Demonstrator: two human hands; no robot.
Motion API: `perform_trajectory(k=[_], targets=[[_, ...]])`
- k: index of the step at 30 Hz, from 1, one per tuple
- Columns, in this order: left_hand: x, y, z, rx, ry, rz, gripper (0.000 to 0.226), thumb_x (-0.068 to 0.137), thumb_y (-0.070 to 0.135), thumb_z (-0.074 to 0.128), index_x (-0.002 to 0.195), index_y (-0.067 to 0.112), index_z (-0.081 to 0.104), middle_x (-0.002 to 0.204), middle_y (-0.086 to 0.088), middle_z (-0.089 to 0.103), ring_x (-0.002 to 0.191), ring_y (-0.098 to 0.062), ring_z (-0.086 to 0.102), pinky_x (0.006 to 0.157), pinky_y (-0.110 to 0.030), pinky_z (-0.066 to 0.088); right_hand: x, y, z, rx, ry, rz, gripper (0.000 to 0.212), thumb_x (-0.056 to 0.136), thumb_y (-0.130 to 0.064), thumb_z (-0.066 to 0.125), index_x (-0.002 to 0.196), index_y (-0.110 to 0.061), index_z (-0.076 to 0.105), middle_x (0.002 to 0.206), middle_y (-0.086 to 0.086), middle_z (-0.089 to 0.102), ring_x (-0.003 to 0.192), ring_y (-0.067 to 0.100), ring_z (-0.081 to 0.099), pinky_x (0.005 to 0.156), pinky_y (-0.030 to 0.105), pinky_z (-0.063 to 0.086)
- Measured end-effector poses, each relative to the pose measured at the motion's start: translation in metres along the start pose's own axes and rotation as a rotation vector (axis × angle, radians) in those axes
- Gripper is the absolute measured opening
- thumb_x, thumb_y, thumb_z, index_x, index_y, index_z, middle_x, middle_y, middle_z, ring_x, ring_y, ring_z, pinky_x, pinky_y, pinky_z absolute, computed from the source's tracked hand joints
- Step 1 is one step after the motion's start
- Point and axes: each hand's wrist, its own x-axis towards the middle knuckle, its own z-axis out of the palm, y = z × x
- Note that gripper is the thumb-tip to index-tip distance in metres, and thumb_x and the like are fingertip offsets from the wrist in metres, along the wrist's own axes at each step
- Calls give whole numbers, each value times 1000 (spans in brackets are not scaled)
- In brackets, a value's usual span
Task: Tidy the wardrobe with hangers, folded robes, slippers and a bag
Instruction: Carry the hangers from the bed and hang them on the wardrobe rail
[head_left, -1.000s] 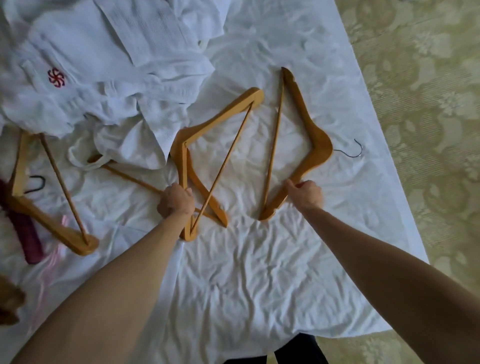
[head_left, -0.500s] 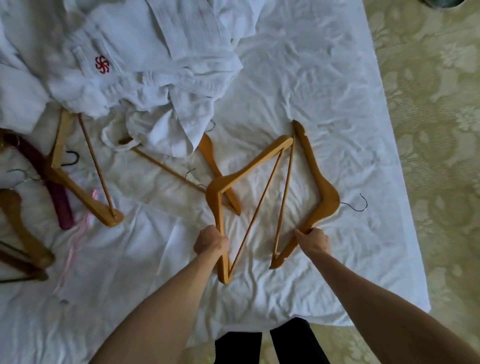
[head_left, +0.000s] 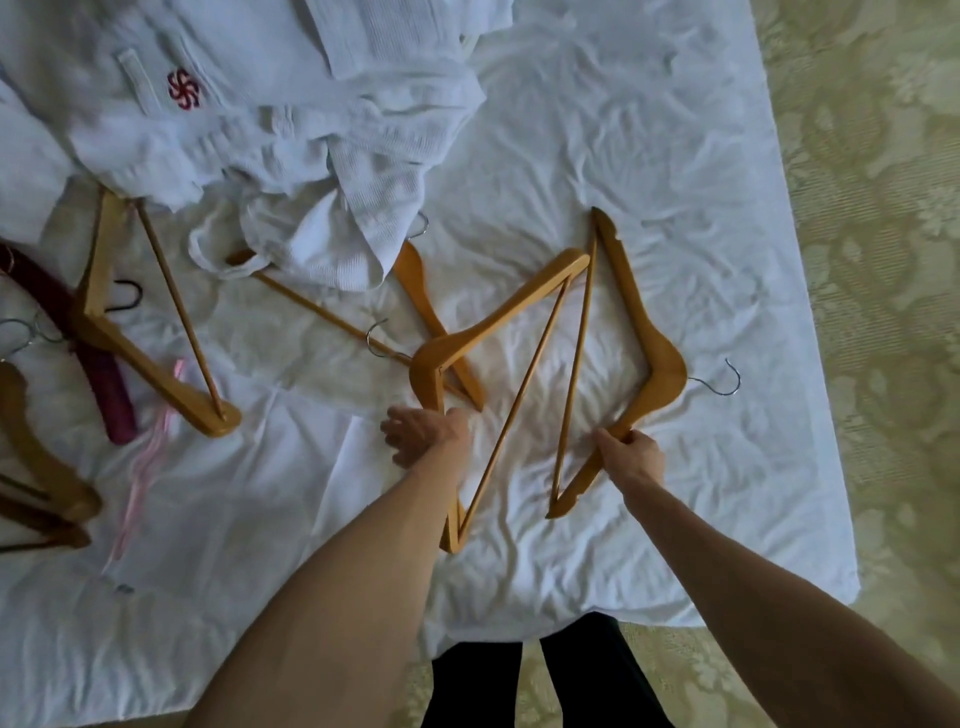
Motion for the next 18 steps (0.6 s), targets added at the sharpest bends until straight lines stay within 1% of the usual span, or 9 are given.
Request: perform_trajectory(k=[1, 3, 6, 8, 10, 12, 14, 15, 18], targets=[[8, -10, 3, -10, -48, -32, 67, 86, 36, 67, 139, 3, 44, 141, -19, 48, 125, -36, 50, 105, -45, 45, 1, 2, 2, 102, 10, 23, 34, 86, -41, 67, 102, -12, 71, 88, 7, 71, 85, 25, 68, 81, 39, 59], [18, -21, 10, -128, -156, -28, 47, 92, 36, 65, 123, 1, 61, 123, -14, 64, 112, -34, 62, 94, -39, 52, 1, 4, 5, 301, 38, 51, 24, 85, -30, 67, 97, -9, 71, 81, 7, 71, 76, 22, 66, 69, 33, 56], [16, -27, 8, -277, -270, -19, 36, 97, 37, 62, 107, 3, 67, 107, -5, 74, 92, -21, 65, 84, -32, 47, -10, -1, 2, 438, 70, 22, 12, 84, -16, 62, 87, -5, 66, 70, 10, 66, 62, 20, 60, 57, 29, 49], [2, -25, -5, -314, -317, 3, 30, 97, 38, 61, 92, 9, 62, 97, -2, 74, 88, -16, 62, 86, -30, 42, -25, -6, -4, 457, 112, -11, 13, 84, -16, 60, 86, -4, 65, 70, 10, 66, 57, 18, 57, 55, 30, 48], [-15, -24, -21, -334, -331, 44, 33, 95, 41, 64, 80, 12, 61, 93, -2, 75, 91, -18, 65, 90, -33, 47, -46, -15, -15, 463, 174, -35, 13, 85, -19, 60, 87, -7, 66, 73, 10, 69, 58, 16, 59, 59, 33, 51], [-38, -22, -45, -359, -345, 93, 33, 93, 41, 66, 74, 14, 64, 86, -3, 76, 85, -20, 68, 88, -37, 54, -70, -24, -29, 475, 208, -84, 11, 85, -19, 59, 88, -10, 65, 75, 9, 70, 63, 18, 64, 66, 37, 55], [-64, -19, -73, -392, -369, 151, 31, 90, 38, 69, 73, 12, 67, 75, -2, 74, 72, -17, 67, 73, -31, 56, -99, -36, -48, 483, 194, -172, 7, 84, -17, 59, 88, -14, 64, 72, 6, 70, 65, 22, 67, 70, 43, 58], [-78, -17, -89, -416, -389, 183, 29, 89, 35, 71, 73, 11, 68, 71, -2, 72, 65, -15, 65, 65, -26, 54, -115, -41, -59, 473, 175, -234, 5, 84, -17, 61, 87, -16, 64, 70, 4, 70, 63, 22, 67, 69, 44, 58], [-123, -10, -137, -481, -500, 248, 25, 87, 27, 74, 76, 5, 70, 65, -6, 68, 54, -13, 59, 52, -21, 47, -169, -55, -92, 389, 47, -480, 11, 84, -16, 67, 93, -23, 67, 64, 2, 66, 55, 17, 62, 59, 39, 55]])
